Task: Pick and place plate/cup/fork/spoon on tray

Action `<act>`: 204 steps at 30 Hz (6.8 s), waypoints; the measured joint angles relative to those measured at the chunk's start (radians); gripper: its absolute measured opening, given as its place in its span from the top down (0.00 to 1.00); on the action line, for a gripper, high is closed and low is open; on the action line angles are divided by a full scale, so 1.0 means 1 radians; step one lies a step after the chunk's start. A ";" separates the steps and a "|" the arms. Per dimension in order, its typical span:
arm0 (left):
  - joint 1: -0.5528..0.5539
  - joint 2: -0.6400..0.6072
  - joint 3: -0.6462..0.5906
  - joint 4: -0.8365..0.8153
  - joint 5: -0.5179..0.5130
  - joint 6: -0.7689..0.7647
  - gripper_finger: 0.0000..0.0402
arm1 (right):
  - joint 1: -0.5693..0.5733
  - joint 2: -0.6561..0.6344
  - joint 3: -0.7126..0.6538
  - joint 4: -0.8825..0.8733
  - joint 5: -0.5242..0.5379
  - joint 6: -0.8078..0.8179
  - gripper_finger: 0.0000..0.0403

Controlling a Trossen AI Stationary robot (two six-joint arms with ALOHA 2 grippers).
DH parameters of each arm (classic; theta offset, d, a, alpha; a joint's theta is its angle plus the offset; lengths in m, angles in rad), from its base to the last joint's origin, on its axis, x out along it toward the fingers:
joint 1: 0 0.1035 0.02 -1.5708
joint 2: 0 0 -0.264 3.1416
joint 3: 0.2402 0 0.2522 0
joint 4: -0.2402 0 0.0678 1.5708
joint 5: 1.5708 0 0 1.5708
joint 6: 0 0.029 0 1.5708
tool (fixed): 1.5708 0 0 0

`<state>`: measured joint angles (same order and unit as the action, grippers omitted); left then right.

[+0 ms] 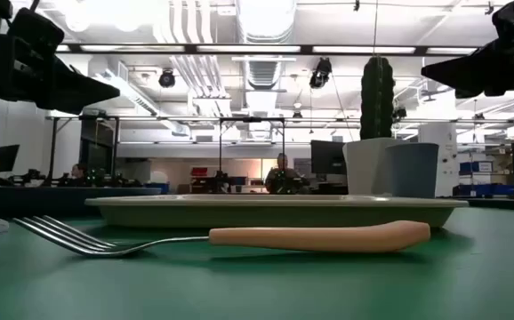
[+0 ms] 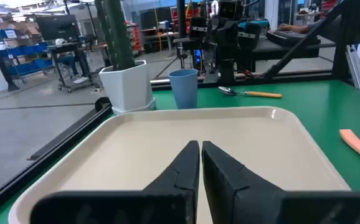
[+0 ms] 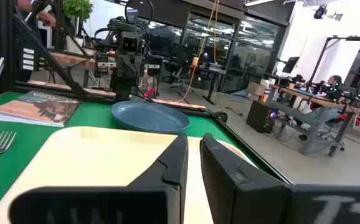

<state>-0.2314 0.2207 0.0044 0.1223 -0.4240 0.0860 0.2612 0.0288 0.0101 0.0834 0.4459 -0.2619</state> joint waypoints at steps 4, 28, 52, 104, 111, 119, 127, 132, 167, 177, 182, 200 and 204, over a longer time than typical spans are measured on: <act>0.000 0.000 0.000 0.000 0.000 0.000 1.00 | 0.000 0.000 0.000 0.000 0.000 0.000 0.92; 0.000 0.000 0.000 0.000 0.000 0.000 1.00 | 0.000 0.000 0.000 0.000 0.000 0.000 0.92; 0.000 0.000 0.000 0.000 0.000 0.000 1.00 | 0.000 0.000 0.000 0.000 0.000 0.000 0.92; 0.000 0.188 0.041 0.609 0.074 -0.279 1.00 | 0.000 0.000 0.011 0.399 0.008 -0.173 0.92; 0.000 0.354 0.161 0.637 0.052 -0.317 1.00 | 0.000 0.000 0.031 0.498 -0.017 -0.229 0.92; 0.000 0.605 0.305 0.607 -0.040 -0.454 1.00 | 0.000 0.014 0.099 0.499 -0.062 -0.249 0.92; 0.001 0.831 0.579 0.027 -0.059 -0.863 1.00 | 0.000 0.021 0.116 0.498 -0.062 -0.248 0.92; 0.001 1.002 0.854 -0.713 0.028 -1.201 1.00 | 0.000 0.020 0.116 0.499 -0.061 -0.270 0.92; 0.034 1.219 0.799 -1.023 0.254 -1.146 0.67 | 0.000 0.020 0.116 0.445 -0.052 -0.205 0.92; 0.035 1.219 0.724 -0.908 0.208 -1.126 0.74 | 0.000 0.020 0.116 0.445 -0.052 -0.202 0.92; 0.034 1.207 0.727 -0.918 0.204 -1.119 0.96 | 0.000 0.020 0.116 0.445 -0.052 -0.202 0.92; 0.036 1.205 1.159 -1.105 -0.114 -0.720 1.00 | 0.000 0.020 0.115 0.417 -0.052 -0.175 0.92; 0.035 1.209 1.160 -0.907 -0.067 -0.472 1.00 | 0.000 0.020 0.115 0.417 -0.052 -0.175 0.92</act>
<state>-0.1959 1.4300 1.1644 -0.7844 -0.4909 -0.3858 0.2611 0.0486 0.1253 0.5002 0.3935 -0.4371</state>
